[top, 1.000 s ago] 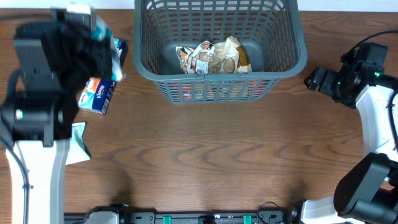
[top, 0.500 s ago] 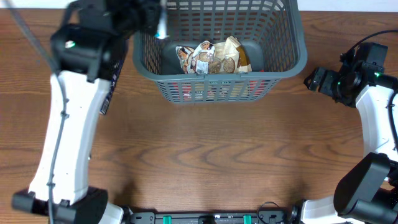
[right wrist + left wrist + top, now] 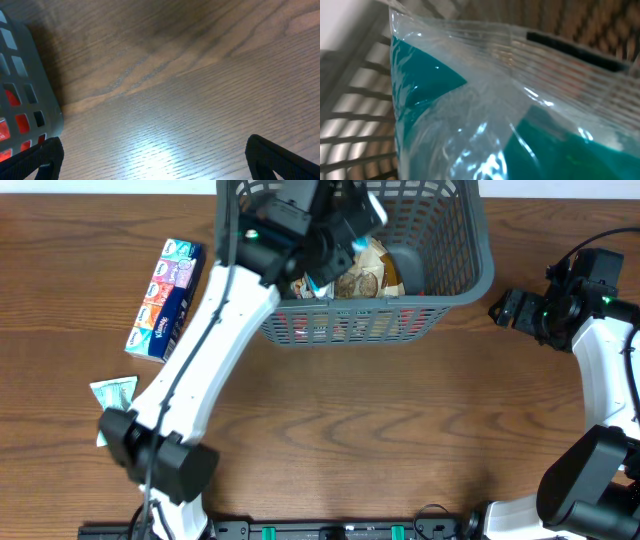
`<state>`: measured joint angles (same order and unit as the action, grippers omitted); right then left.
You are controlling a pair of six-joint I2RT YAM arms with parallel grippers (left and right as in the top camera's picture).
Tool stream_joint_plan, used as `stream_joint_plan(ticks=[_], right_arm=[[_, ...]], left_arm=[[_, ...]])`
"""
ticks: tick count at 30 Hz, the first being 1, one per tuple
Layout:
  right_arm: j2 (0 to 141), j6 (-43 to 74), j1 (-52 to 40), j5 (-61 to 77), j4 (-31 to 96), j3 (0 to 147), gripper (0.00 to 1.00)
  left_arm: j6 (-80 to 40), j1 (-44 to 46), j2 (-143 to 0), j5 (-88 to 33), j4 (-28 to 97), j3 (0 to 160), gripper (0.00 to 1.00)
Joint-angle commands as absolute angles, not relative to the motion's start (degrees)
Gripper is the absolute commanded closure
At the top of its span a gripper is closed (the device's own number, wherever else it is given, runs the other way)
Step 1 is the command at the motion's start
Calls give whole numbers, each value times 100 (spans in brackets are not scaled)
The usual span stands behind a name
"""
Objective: Pack container
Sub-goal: 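Lift the blue tissue packet with the left gripper and drop it into the basket, then move the left gripper to the Kleenex box and grasp it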
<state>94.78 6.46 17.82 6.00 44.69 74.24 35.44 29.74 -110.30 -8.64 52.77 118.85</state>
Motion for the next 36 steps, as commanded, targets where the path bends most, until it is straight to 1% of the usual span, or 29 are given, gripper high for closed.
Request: stream_joint_plan(ticks=[1,4,5,6,7,8,10,11,13,15,16,17,18,19,24,32,36], right_arm=[[9478,545,1758,624,4460,7406,1],[9478,543,1758,624,4462,7406,1],[9478,543,1758,624,4462,7406,1],[9478,543,1758,626,4462,7406,1],[9478,543,1758,624,4462,7406,1],[9478,543,1758,624,4462,7406,1],[9478,504,1758,624,4480,7406,1],[9478,502,1761,624,4495,7406,1],[9478,497,1761,624,4519,7406,1],[9478,458,1758,624,4541,7406,1],[9478,458,1761,624,4547,7406,1],[9478,458,1761,624,4556,7406,1],[9478,458,1758,624,4560,7406,1],[9478,460,1758,624,4563,7406,1],[9478,460,1758,624,4569,7406,1],[9478,458,1758,626,4602,7406,1],[9478,412,1758,624,4602,7406,1]], left_arm=[[4178,2893,-11146,-834,5325,12151,95],[4176,2869,-11240,-834,5406,12151,93],[4176,2869,-11240,-834,5404,12151,87],[4176,2869,-11240,-832,5400,12151,71],[4176,2869,-11229,-832,5400,12151,64],[4176,2869,-11229,-819,5408,12151,58],[4174,2869,-11225,-792,5489,12151,50],[4174,2869,-11225,-792,5529,12151,42],[4174,2869,-11205,-792,5590,12151,35],[4174,2869,-11179,-792,5627,12151,33],[4174,2869,-11153,-792,5629,12151,23],[4174,2869,-11135,-792,5631,12151,11],[4176,2869,-11102,-792,5629,12151,5],[4174,2869,-11063,-792,5629,12151,2],[4174,2788,-10842,-576,5605,12154,0],[4132,2578,-10285,189,5363,12154,1],[3607,2309,-9933,928,5052,12154,1]])
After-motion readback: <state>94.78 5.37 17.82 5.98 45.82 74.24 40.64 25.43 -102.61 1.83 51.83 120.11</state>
